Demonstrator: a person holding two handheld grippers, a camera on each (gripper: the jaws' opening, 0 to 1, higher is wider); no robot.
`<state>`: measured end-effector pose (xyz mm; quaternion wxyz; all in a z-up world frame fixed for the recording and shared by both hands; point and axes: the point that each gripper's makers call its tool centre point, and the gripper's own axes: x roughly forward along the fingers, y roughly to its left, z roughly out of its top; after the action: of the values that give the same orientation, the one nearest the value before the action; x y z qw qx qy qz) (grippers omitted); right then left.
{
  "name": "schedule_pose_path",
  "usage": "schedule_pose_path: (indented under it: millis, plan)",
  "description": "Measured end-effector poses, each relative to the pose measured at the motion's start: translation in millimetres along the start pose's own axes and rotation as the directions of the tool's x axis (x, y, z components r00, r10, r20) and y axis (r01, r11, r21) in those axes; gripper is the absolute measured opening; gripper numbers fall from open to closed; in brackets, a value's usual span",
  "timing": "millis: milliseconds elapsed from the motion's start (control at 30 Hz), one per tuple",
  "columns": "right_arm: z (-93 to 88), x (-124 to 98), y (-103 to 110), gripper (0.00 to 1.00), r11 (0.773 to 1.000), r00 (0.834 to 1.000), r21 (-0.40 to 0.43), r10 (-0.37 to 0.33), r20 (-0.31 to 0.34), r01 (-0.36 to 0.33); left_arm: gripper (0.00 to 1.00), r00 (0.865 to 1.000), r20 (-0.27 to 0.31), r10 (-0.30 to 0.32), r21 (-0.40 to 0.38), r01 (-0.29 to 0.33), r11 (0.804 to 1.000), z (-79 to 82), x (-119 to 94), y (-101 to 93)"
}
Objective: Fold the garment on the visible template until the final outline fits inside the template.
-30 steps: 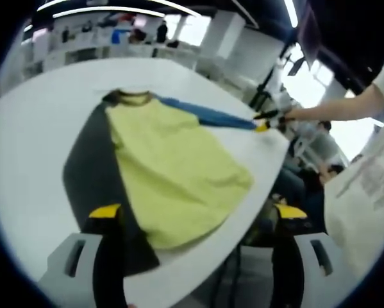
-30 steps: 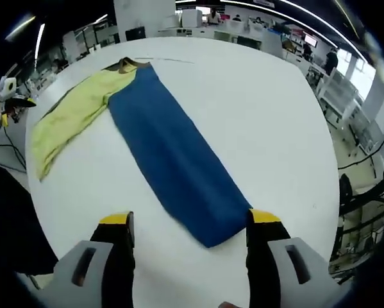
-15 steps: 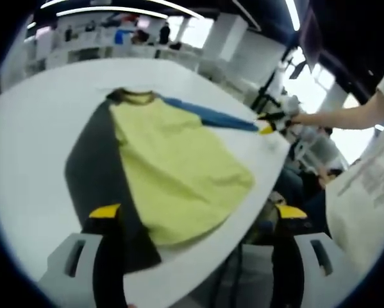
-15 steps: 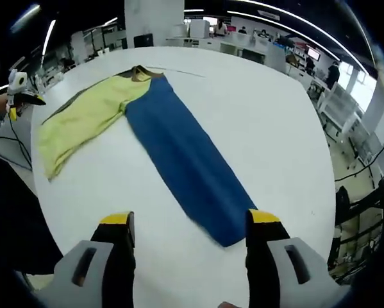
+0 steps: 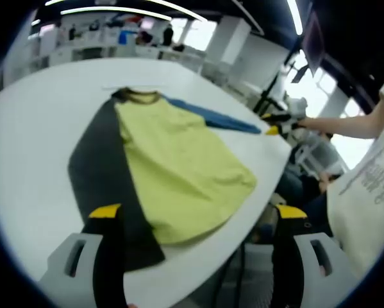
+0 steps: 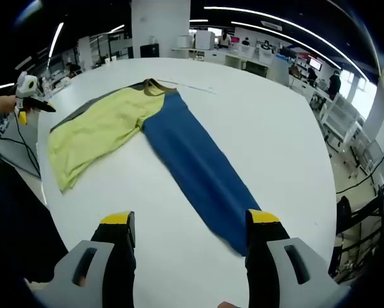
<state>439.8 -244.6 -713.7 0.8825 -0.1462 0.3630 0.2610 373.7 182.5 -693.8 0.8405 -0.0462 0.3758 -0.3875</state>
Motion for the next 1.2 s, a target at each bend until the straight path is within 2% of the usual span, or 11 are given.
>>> schedule_pose_path:
  millis: [200, 367, 800, 900, 1200]
  plan:
    - [16.5, -3, 15, 0.69, 1.0, 0.999, -0.008, 0.009, 0.049, -0.009, 0.92, 1.0, 0.006, 0.002, -0.004, -0.002, 1.0, -0.1, -1, 1.9]
    - [22.7, -6, 27, 0.69, 1.0, 0.997, -0.001, 0.013, 0.081, -0.013, 0.92, 1.0, 0.012, 0.004, -0.008, -0.003, 1.0, -0.1, -2, 3.1]
    - [23.6, -16, 60, 0.69, 1.0, 0.994, 0.005, 0.021, 0.109, -0.021, 0.93, 0.999, 0.032, 0.011, -0.014, -0.011, 1.0, 0.0, -4, 5.7]
    - [27.8, -19, 64, 0.69, 1.0, 0.992, 0.014, 0.019, 0.122, -0.021, 0.93, 0.999, 0.033, 0.01, -0.013, -0.01, 1.0, -1.0, -4, 5.8]
    - [47.0, -30, 77, 0.68, 0.999, 0.988, -0.031, 0.023, 0.15, -0.018, 0.93, 1.0, 0.029, 0.004, -0.015, -0.003, 1.0, -5.7, -4, 5.2]
